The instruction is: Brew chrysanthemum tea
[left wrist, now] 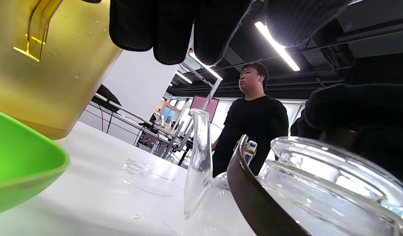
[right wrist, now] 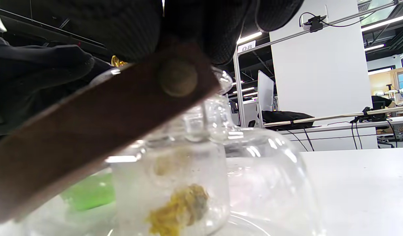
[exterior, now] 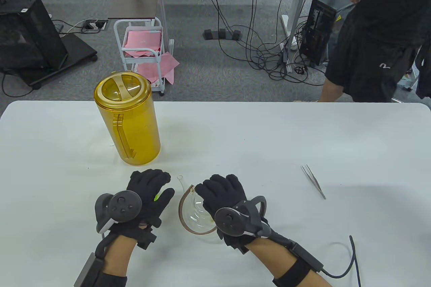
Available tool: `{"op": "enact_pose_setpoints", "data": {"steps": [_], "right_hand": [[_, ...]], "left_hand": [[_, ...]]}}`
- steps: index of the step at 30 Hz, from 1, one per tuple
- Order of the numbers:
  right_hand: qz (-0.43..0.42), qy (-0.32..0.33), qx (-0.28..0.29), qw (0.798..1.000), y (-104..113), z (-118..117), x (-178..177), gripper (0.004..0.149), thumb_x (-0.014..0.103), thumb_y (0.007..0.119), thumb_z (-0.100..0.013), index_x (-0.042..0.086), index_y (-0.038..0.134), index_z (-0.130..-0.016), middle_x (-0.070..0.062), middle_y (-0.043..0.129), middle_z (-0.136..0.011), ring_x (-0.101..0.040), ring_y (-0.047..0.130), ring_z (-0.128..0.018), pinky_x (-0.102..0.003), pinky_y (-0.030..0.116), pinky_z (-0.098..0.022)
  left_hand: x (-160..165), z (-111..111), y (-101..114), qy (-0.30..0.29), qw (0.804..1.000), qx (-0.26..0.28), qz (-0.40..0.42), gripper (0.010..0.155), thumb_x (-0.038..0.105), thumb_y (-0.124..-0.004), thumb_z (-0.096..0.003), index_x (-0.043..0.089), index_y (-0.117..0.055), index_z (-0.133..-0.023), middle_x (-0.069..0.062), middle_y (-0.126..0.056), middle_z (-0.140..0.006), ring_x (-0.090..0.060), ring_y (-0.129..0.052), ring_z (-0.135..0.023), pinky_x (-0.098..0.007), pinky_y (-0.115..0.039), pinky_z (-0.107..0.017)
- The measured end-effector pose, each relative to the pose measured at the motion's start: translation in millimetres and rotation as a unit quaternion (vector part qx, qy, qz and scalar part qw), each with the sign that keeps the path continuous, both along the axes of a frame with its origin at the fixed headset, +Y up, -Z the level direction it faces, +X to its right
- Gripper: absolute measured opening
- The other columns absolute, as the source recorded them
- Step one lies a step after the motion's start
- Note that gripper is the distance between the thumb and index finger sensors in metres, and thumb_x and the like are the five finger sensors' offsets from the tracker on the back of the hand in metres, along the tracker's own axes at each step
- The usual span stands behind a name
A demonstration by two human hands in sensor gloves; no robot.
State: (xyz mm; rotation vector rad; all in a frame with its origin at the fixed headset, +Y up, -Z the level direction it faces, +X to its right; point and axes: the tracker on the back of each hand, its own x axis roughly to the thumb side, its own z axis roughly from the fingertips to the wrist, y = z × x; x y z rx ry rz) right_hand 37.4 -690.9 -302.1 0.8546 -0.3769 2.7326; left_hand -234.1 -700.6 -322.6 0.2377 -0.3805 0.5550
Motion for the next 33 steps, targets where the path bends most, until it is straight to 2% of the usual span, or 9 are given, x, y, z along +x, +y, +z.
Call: {"op": "enact_pose_setpoints", "data": {"steps": [8,10,17,26,33], "right_hand": [[0.017,0.002,0.000,1.000,-3.3,0.1,-1.7,0.051,0.038,0.075,-0.058,0.031,0.066,-0.108,0.001,0.066,-0.110,-0.032,0.068,-0.108,-0.065,0.049,-0.076],[0.013,0.005,-0.001,1.000,-2.5,-0.5,1.0,0.054,0.043,0.075,-0.057,0.031,0.064,-0.109,0.000,0.065,-0.111,-0.033,0.067,-0.108,-0.065,0.049,-0.076],[-0.029,-0.016,0.013,0.999,13.6,-1.9,23.6,0.060,0.051,0.073,-0.055,0.030,0.060,-0.111,-0.001,0.062,-0.113,-0.034,0.065,-0.109,-0.065,0.049,-0.076],[-0.107,-0.088,0.043,0.989,45.1,-3.3,89.4,0.062,0.053,0.072,-0.056,0.029,0.060,-0.111,-0.001,0.061,-0.114,-0.035,0.064,-0.109,-0.065,0.048,-0.076],[-0.126,-0.165,0.031,0.978,41.4,-23.2,141.7,0.062,0.054,0.071,-0.056,0.029,0.059,-0.112,-0.001,0.061,-0.114,-0.035,0.063,-0.110,-0.065,0.048,-0.077]], "left_hand": [[0.1,0.0,-0.3,0.000,1.000,-0.002,-0.002,0.063,0.061,-0.071,-0.0566,0.022,-0.072,-0.106,-0.014,-0.074,-0.112,-0.047,-0.064,-0.104,-0.068,-0.038,-0.077],[0.1,0.1,-0.2,0.000,1.000,-0.002,-0.002,0.063,0.061,-0.071,-0.0564,0.022,-0.072,-0.106,-0.014,-0.074,-0.112,-0.047,-0.064,-0.104,-0.068,-0.038,-0.077],[1.6,-0.4,-1.8,-0.001,1.000,-0.008,-0.008,0.063,0.061,-0.071,-0.0565,0.022,-0.072,-0.106,-0.014,-0.074,-0.112,-0.048,-0.064,-0.103,-0.068,-0.038,-0.077],[3.5,-0.6,-3.6,0.000,1.000,-0.011,-0.011,0.063,0.061,-0.071,-0.0565,0.022,-0.072,-0.106,-0.014,-0.074,-0.112,-0.047,-0.064,-0.104,-0.068,-0.038,-0.077],[4.6,-0.8,-4.2,0.000,1.000,-0.013,-0.013,0.063,0.061,-0.071,-0.0566,0.022,-0.072,-0.106,-0.015,-0.074,-0.113,-0.047,-0.063,-0.104,-0.068,-0.037,-0.077]]}}
